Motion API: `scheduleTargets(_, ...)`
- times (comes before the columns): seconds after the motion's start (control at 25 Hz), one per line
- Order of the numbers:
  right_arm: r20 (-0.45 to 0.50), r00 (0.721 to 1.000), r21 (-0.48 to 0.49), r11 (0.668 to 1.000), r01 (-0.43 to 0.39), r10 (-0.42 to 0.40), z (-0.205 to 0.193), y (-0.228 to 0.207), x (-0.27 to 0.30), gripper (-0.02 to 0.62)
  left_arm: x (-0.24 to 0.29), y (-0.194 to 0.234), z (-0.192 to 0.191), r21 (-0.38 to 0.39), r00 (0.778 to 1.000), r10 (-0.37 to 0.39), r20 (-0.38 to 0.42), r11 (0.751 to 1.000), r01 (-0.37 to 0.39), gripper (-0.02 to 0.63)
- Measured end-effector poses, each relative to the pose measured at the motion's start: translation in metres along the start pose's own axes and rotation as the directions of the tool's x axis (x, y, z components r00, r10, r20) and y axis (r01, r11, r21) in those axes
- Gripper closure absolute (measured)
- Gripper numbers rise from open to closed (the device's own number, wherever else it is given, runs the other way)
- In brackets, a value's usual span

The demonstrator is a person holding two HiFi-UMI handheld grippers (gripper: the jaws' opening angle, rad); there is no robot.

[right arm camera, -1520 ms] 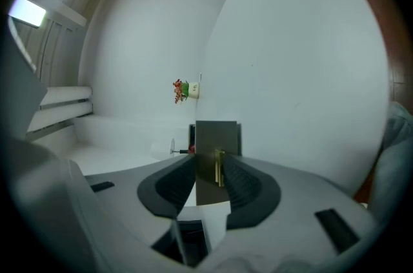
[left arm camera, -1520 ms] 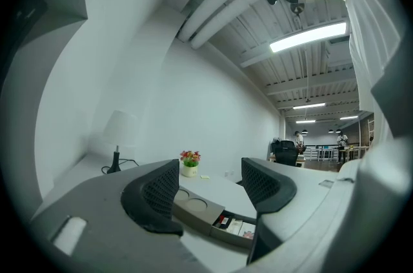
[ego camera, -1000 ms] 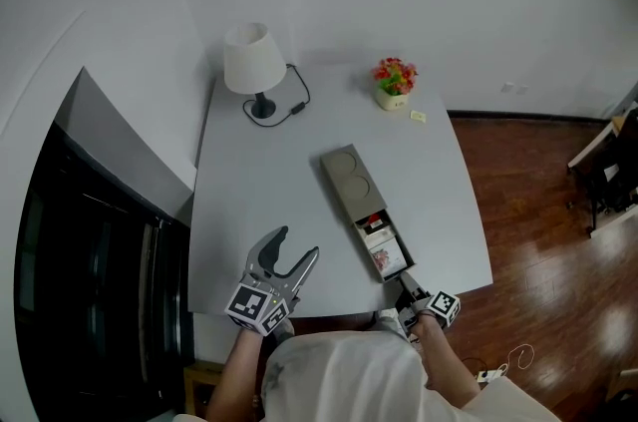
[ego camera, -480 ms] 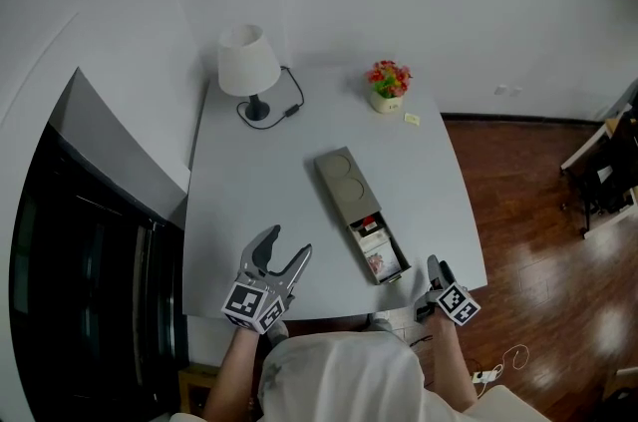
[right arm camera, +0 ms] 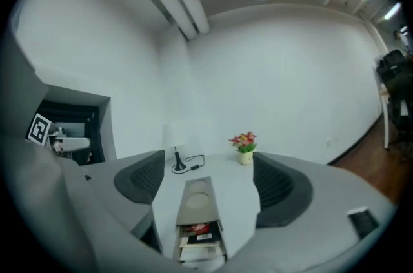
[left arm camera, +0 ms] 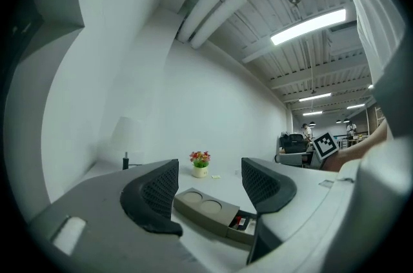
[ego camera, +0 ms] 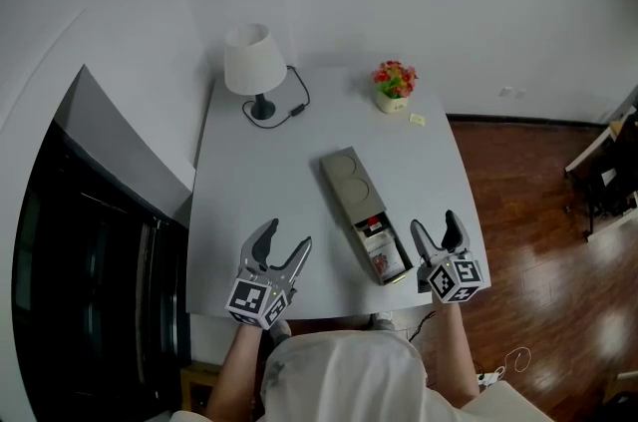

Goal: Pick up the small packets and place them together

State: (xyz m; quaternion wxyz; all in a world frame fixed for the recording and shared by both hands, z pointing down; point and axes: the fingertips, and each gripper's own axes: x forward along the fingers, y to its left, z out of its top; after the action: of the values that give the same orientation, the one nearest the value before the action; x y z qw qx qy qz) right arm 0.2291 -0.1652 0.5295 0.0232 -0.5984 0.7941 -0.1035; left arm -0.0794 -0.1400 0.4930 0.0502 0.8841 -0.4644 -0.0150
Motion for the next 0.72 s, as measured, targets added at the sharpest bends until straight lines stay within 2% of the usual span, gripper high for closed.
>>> scheduleTargets(0.12, 0.01, 0.996, -0.124, 0.989, -0.082, 0.084, 0.024, 0.037, 0.014, 0.155, 0.003, 0.0, 0.007, 0.04, 1.0, 0.013, 0.008, 0.999, -0.013, 0.311)
scheduleTargets(0.24, 0.013, 0.987, -0.241, 0.959, -0.149, 0.157, 0.044, 0.071, 0.021, 0.155, 0.011, -0.01, 0.015, 0.08, 1.0, 0.002, 0.017, 0.997, -0.003, 0.307)
scheduleTargets(0.32, 0.027, 0.979, -0.253, 0.949, -0.189, 0.202, 0.054, 0.09, 0.023, 0.09, 0.017, -0.017, 0.016, 0.11, 1.0, -0.01, 0.008, 0.994, 0.009, 0.298)
scheduleTargets(0.48, 0.045, 0.968, -0.268, 0.936, -0.228, 0.248, 0.065, 0.11, 0.023, 0.09, 0.027, -0.029, 0.019, 0.132, 0.999, -0.035, -0.002, 0.991, 0.035, 0.257)
scheduleTargets(0.72, 0.043, 0.956, -0.271, 0.924, -0.269, 0.291, 0.063, 0.123, 0.016, 0.091, 0.028, -0.033, 0.02, 0.118, 0.998, -0.057, 0.009, 0.991, 0.056, 0.255)
